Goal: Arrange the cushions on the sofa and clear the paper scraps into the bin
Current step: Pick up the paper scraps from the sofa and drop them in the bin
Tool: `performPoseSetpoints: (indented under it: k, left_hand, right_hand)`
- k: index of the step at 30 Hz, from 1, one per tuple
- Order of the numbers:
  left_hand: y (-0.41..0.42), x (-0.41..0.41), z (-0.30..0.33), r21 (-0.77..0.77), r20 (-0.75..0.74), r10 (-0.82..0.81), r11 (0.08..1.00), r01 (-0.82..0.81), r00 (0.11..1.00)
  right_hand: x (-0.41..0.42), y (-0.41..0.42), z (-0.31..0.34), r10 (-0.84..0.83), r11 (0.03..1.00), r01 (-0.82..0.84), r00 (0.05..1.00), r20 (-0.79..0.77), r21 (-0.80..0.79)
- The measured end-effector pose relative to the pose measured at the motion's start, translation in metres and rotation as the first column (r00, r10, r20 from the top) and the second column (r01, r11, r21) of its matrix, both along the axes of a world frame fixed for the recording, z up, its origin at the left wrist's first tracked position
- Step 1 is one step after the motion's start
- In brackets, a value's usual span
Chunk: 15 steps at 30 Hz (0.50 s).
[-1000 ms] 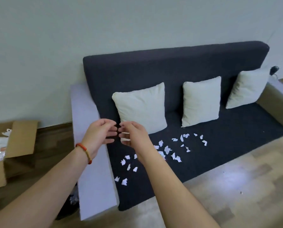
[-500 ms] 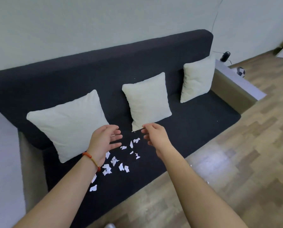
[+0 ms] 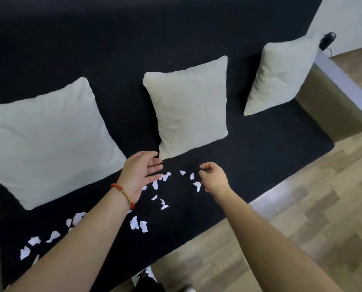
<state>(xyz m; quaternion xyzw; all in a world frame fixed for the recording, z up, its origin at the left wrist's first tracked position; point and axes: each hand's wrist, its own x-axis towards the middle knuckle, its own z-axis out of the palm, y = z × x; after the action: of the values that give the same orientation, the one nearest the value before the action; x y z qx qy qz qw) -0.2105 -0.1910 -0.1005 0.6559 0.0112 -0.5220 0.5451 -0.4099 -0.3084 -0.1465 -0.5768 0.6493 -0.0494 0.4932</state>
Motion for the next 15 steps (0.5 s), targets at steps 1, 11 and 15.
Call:
performPoseSetpoints:
  k: [1,11,15]
  left_hand:
    - [-0.004,0.001,-0.011,0.005,-0.002,0.001,1.0,-0.001,1.0]
    - [-0.015,-0.003,-0.094,0.087,-0.052,0.093,0.992,-0.088,0.994]
    - [-0.01,-0.012,-0.111,0.157,-0.021,0.158,0.976,-0.153,0.987]
  right_hand:
    - [-0.002,-0.004,-0.018,0.029,1.0,-0.029,0.999,-0.041,0.008]
    - [-0.014,-0.007,-0.134,0.163,0.979,-0.183,0.968,-0.193,-0.093]
    - [0.001,-0.012,-0.146,0.308,0.933,-0.332,0.936,-0.172,-0.136]
